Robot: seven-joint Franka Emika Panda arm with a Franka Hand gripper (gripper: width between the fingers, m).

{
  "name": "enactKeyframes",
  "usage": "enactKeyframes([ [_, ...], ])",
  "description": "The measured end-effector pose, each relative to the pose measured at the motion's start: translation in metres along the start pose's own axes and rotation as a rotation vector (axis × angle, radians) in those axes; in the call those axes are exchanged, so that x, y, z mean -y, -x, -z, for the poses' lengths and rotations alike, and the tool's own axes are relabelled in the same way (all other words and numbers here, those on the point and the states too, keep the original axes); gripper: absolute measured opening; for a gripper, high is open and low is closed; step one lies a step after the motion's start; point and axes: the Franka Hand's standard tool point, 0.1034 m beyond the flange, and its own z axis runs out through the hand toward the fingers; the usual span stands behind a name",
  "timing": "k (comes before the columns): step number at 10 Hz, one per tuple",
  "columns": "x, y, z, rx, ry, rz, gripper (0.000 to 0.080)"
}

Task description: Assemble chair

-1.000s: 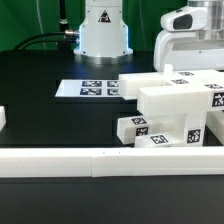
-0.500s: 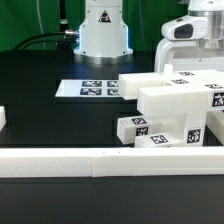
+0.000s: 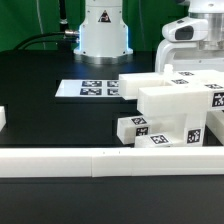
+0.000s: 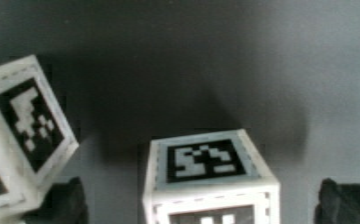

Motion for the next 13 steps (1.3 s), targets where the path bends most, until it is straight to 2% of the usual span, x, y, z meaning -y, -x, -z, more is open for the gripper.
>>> enactKeyframes([
  [2,-0.002,0.0,-0.001,0.002,0.002,-0.002,0.0379],
  [3,-0.002,0.0,-0.001,0.001,0.002,-0.003,0.0282],
  [5,-0.007,-0.005,0.0,-0.003,0.002,-0.007,0.0283],
  [7,-0.017,-0.016,0.011,-0.012,-0.007,-0.007,0.0283],
  [8,-0.024,-0.024,0.03,-0.003,-0.02,-0.002,0.0283],
  [9,-0.028,-0.032,0.055,0.016,-0.042,-0.021,0.0283],
  [10,-0.03,-0.042,0.08,0.04,-0.057,-0.033,0.0284],
  [11,-0.029,-0.053,0.096,0.044,-0.068,-0.105,0.0284],
  [13,-0.031,-0.052,0.093,0.039,-0.065,-0.099,0.0284],
])
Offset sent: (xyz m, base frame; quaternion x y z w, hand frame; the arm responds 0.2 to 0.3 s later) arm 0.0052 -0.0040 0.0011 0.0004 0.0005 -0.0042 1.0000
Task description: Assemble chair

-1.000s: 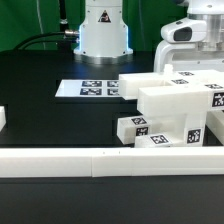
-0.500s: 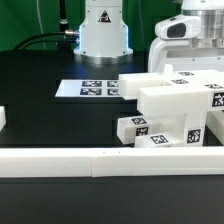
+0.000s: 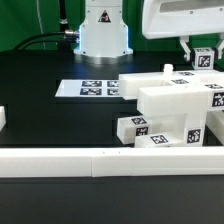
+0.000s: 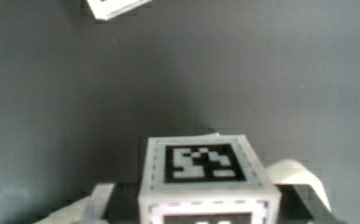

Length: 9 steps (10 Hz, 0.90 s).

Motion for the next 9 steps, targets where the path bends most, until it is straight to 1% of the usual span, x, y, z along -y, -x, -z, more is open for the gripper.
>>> enactKeyframes([
  [1,-0.001,-0.002,0.001,-0.003,0.0,0.001,0.0284],
  [2,-0.012,-0.011,0.008,-0.013,0.002,0.063,0.0284],
  [3,-0.022,-0.034,0.026,-0.022,-0.004,0.08,0.0284],
  [4,-0.025,-0.06,0.039,-0.069,-0.003,0.097,0.0284],
  [5,-0.03,-0.08,0.042,-0.055,-0.003,0.148,0.0284],
  [6,-0.031,-0.099,0.044,-0.047,-0.004,0.149,0.0284],
  [8,-0.03,-0.095,0.042,-0.057,-0.002,0.15,0.0284],
  [9,-0.031,-0.096,0.041,-0.057,-0.002,0.149,0.0284],
])
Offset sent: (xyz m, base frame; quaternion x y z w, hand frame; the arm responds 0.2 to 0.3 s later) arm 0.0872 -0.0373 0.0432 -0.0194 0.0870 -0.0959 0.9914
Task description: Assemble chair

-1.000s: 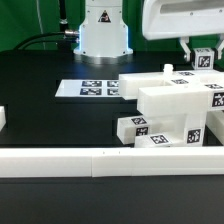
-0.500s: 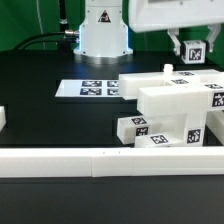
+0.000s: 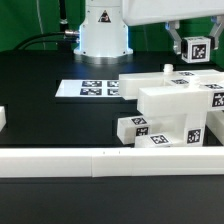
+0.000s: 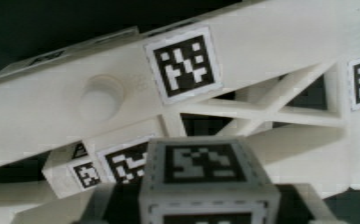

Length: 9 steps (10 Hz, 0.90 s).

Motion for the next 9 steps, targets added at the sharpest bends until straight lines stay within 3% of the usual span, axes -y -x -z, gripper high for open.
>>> enactKeyframes([
  [1,-0.001,-0.002,0.0,0.0,0.001,0.004,0.0284],
  [3,-0.006,-0.038,0.005,-0.006,0.043,0.137,0.0284],
  [4,-0.007,-0.045,-0.001,-0.003,0.055,0.177,0.0284],
  [5,-0.007,-0.043,-0.007,0.01,0.058,0.197,0.0284],
  [9,-0.011,-0.041,-0.009,0.013,0.06,0.191,0.0284],
])
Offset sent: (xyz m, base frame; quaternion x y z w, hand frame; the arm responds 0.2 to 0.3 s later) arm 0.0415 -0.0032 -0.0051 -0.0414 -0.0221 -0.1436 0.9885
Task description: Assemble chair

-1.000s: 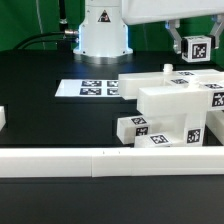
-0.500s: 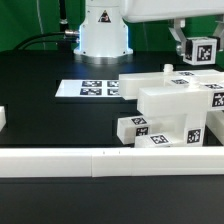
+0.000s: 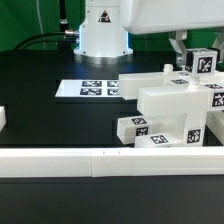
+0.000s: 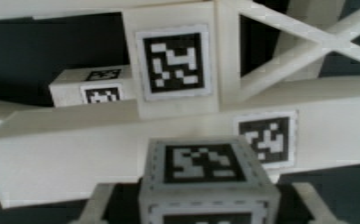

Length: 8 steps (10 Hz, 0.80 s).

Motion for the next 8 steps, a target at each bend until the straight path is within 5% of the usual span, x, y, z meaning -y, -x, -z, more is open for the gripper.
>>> enactKeyframes([
  [8,-0.005,0.002,-0.011,0.003,0.006,-0.004,0.0284],
])
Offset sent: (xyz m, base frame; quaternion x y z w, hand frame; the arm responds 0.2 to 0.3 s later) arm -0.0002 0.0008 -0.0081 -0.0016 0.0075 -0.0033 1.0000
